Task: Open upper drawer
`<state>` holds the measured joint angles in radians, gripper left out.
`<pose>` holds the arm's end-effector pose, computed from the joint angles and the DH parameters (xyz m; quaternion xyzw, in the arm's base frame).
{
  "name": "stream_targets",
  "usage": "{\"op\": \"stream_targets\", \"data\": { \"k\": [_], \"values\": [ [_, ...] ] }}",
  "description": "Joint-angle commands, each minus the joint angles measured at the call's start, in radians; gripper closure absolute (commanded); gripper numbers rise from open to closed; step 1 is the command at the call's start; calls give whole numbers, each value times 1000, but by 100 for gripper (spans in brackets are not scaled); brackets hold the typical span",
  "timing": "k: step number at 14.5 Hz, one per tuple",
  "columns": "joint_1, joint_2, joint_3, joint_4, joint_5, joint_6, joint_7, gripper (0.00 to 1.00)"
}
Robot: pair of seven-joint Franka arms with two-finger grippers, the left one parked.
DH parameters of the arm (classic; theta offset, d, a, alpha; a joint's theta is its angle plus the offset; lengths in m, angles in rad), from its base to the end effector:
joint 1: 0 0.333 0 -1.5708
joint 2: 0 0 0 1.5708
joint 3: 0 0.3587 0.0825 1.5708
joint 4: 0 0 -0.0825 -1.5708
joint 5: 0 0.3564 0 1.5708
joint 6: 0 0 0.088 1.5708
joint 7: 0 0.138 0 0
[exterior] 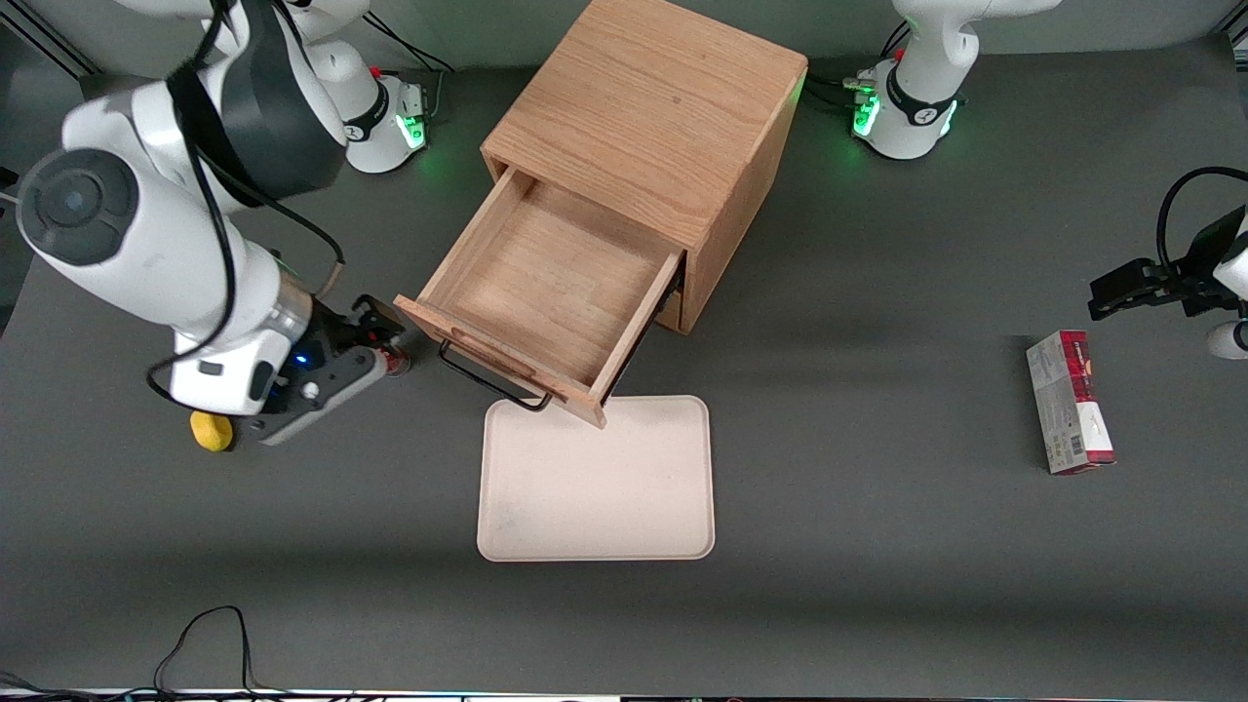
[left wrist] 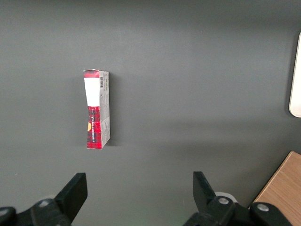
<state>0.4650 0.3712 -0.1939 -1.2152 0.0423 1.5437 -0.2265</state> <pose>0.6129 0.2028 0.5759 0.9675 0.2520 -0.0178 0.0143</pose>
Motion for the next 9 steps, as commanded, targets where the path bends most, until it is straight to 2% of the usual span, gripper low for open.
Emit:
{"op": "stream_targets", "data": {
  "k": [1,6,7,9],
  "values": [
    [6,-52,-70,-32,-30,-33,119,0],
    [6,-132,-189,-115,-16,-28,182,0],
    [3,-150,-202,-136,-16,-13,184,0],
    [-69,-207,-176,-211,-16,70,191,0]
  ]
}}
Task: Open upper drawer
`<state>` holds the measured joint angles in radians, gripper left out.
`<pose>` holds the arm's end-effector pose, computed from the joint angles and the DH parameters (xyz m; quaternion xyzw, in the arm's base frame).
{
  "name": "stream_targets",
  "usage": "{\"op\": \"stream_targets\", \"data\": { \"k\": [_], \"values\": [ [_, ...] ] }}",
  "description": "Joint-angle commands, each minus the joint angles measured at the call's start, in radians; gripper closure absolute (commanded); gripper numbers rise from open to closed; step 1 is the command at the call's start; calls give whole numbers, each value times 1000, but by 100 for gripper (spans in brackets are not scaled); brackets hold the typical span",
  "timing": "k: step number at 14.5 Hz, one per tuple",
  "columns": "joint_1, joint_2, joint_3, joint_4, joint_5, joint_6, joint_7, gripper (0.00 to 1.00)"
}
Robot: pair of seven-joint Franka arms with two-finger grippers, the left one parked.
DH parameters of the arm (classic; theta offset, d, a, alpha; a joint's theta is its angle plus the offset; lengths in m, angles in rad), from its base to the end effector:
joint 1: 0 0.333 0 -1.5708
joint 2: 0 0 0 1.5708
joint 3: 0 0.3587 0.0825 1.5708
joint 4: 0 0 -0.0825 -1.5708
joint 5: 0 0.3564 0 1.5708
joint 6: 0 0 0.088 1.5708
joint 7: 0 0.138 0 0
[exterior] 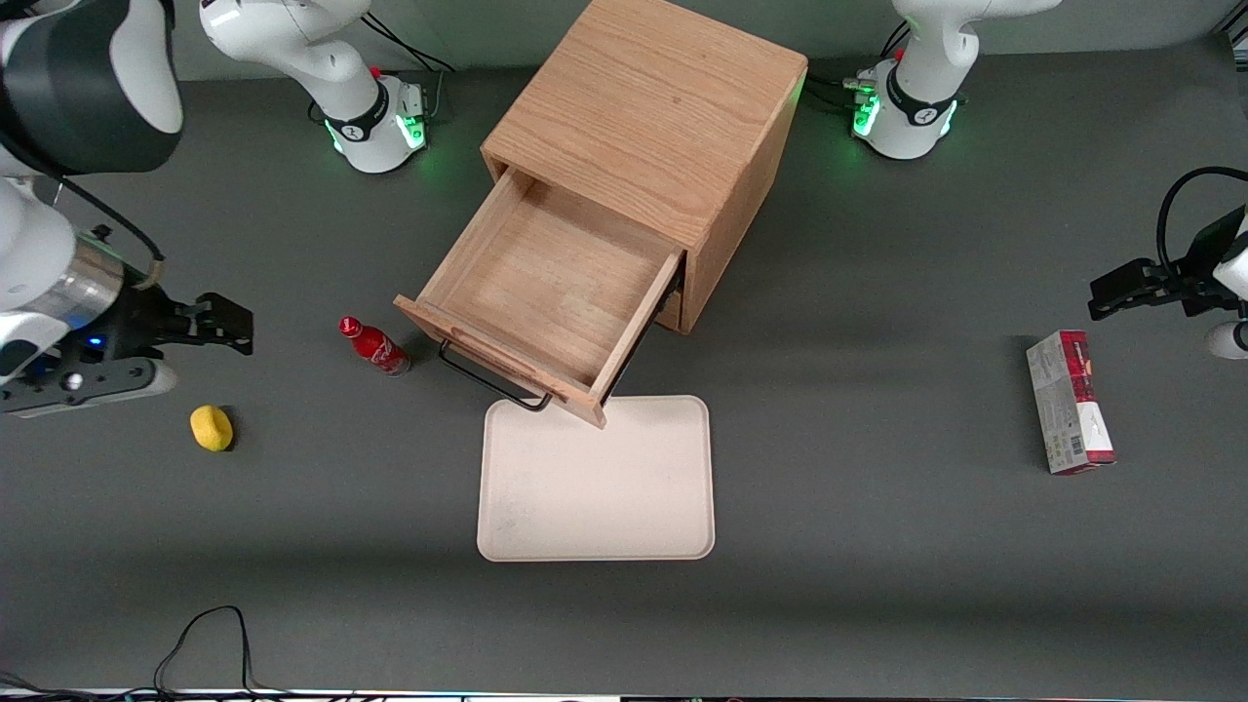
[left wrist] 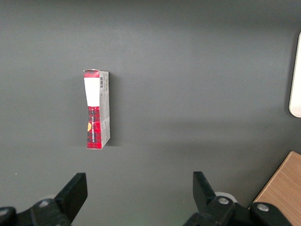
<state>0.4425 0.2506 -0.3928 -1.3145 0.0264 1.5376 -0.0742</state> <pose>0.6009 0.0671 0.6138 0.9971 0.0676 -0.0048 0.0343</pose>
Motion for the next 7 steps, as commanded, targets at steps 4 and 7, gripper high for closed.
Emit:
{"op": "stream_targets", "data": {
  "k": [4,7],
  "values": [
    [-238,-185,181,-259,0,180,39,0],
    [-286,-220,218,-302,0,208,39,0]
  ]
}}
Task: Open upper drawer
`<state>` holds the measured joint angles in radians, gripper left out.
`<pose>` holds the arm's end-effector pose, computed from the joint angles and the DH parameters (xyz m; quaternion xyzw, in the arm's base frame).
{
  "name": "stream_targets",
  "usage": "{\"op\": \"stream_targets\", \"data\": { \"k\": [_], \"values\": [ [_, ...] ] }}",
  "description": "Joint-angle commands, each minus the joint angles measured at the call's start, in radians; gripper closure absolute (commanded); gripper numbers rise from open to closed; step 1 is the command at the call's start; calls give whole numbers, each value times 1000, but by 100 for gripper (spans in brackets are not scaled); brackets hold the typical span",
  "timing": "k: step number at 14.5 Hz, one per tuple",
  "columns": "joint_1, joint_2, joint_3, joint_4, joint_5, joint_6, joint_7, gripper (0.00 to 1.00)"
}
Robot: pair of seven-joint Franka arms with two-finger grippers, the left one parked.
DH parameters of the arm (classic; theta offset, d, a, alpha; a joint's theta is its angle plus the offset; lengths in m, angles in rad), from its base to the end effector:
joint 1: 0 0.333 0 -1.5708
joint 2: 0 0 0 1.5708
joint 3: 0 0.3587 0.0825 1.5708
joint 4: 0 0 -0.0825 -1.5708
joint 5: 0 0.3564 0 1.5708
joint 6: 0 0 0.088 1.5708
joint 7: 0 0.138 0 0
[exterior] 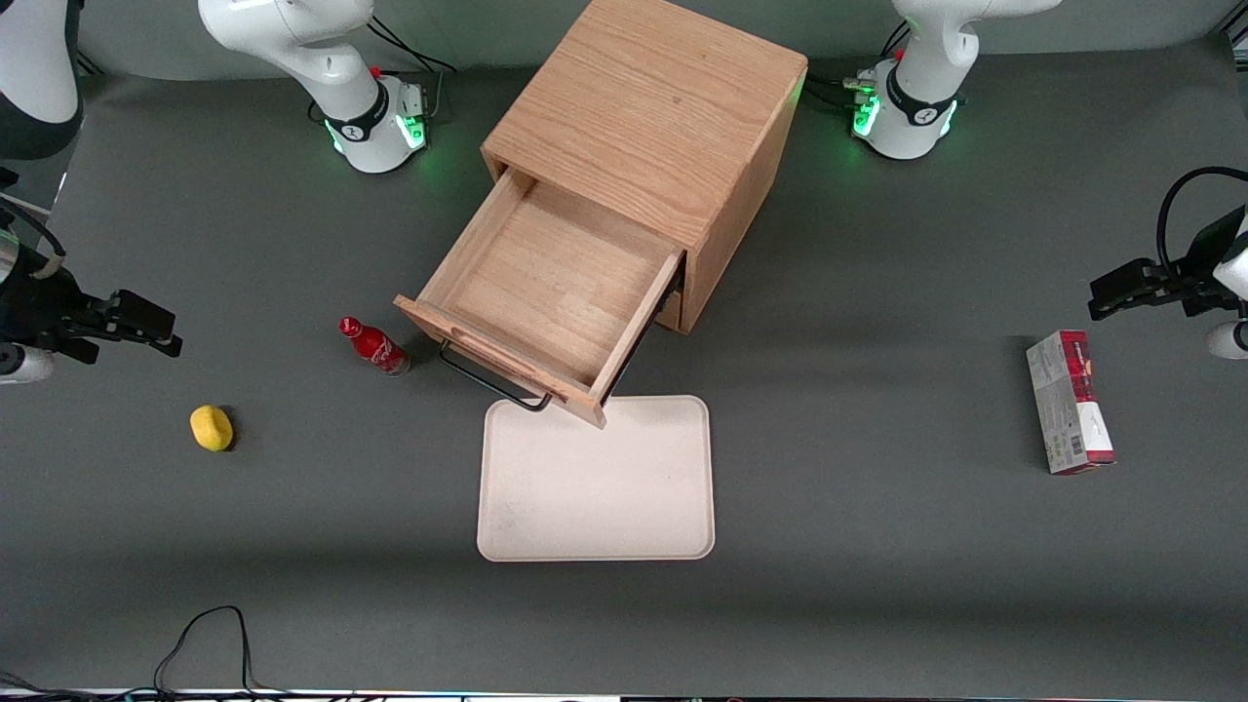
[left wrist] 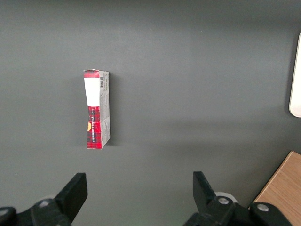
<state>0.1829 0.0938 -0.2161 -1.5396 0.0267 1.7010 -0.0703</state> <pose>0.5731 -0.0095 0.6119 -0.9992 -0.0181 -0.0350 0.0015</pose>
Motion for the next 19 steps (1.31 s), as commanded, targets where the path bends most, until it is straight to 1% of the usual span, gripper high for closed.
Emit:
{"op": "stream_targets", "data": {
  "k": [1,3,5,14,15,17,19],
  "values": [
    [-46,-74,59,-86,-2,46,33,0],
    [-79,-75,90,-83,-11,43,30,0],
    [-100,-75,92,-82,-14,37,21,0],
    [-105,-52,92,-56,-16,17,21,0],
    [-121,-54,113,-56,-16,17,21,0],
    [-210,-57,213,-57,-17,14,23,0],
    [-209,-56,215,-56,-17,-3,26,0]
  ]
}}
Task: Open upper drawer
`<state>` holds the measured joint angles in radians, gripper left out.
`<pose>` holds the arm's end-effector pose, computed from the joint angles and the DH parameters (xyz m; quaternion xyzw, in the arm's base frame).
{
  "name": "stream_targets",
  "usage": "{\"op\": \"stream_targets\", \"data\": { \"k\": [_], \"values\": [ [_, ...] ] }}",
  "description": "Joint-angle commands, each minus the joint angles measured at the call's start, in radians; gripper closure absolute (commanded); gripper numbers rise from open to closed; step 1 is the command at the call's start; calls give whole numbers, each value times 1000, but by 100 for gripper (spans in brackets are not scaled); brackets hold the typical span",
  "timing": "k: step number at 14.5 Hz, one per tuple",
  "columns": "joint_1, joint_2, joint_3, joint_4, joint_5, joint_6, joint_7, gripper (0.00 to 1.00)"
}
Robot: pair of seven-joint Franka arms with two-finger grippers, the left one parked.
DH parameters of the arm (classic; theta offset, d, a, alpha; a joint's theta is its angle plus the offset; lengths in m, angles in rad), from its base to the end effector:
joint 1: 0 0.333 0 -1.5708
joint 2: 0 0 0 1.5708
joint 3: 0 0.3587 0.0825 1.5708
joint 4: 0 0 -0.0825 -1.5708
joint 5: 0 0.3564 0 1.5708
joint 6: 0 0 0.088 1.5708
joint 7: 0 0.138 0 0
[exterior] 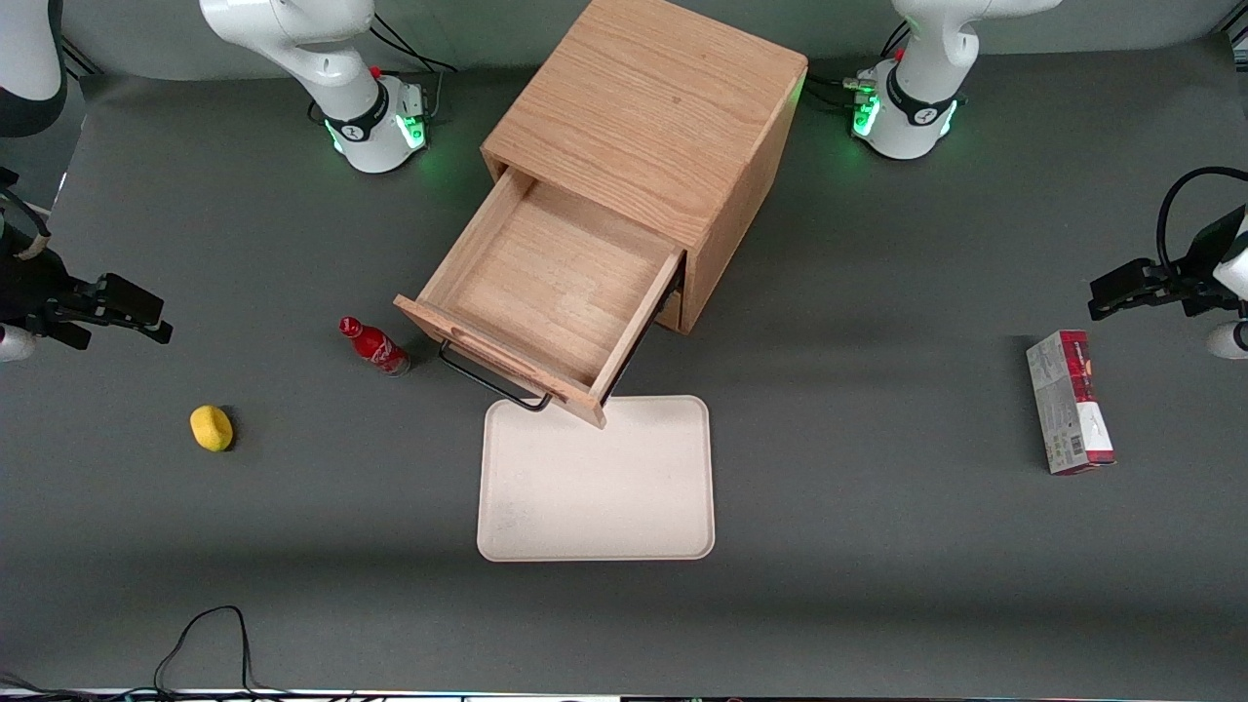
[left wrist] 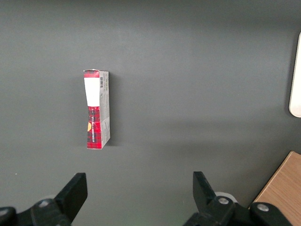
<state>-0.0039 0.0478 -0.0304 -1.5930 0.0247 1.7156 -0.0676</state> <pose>0.5587 -0.0157 0.6137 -0.9991 -0.0154 -0.0379 0.0096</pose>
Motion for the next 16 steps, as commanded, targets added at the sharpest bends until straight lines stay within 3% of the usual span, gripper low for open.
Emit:
{"op": "stream_targets", "data": {
  "k": [1,16],
  "values": [
    [-22,-8,27,-2,-14,-18,23,0],
    [21,-8,-14,-4,-15,-21,32,0]
  ]
}}
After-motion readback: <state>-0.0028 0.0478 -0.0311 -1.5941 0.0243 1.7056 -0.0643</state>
